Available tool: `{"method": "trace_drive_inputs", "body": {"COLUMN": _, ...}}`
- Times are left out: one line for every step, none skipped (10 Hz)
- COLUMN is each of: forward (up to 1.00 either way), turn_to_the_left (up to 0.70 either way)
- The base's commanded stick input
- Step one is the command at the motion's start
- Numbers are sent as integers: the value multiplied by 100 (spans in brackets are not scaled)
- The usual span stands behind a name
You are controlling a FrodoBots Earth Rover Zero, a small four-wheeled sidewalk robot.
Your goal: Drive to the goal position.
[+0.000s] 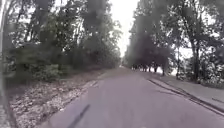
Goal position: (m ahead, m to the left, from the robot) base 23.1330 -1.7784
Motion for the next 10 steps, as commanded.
{"method": "trace_drive_inputs", "body": {"forward": 70, "turn_to_the_left": 3}}
{"method": "trace_drive_inputs", "body": {"forward": 70, "turn_to_the_left": 3}}
{"method": "trace_drive_inputs", "body": {"forward": 70, "turn_to_the_left": 3}}
{"method": "trace_drive_inputs", "body": {"forward": 70, "turn_to_the_left": 3}}
{"method": "trace_drive_inputs", "body": {"forward": 70, "turn_to_the_left": 3}}
{"method": "trace_drive_inputs", "body": {"forward": 70, "turn_to_the_left": 3}}
{"method": "trace_drive_inputs", "body": {"forward": 70, "turn_to_the_left": 3}}
{"method": "trace_drive_inputs", "body": {"forward": 70, "turn_to_the_left": 3}}
{"method": "trace_drive_inputs", "body": {"forward": 70, "turn_to_the_left": 3}}
{"method": "trace_drive_inputs", "body": {"forward": 70, "turn_to_the_left": 3}}
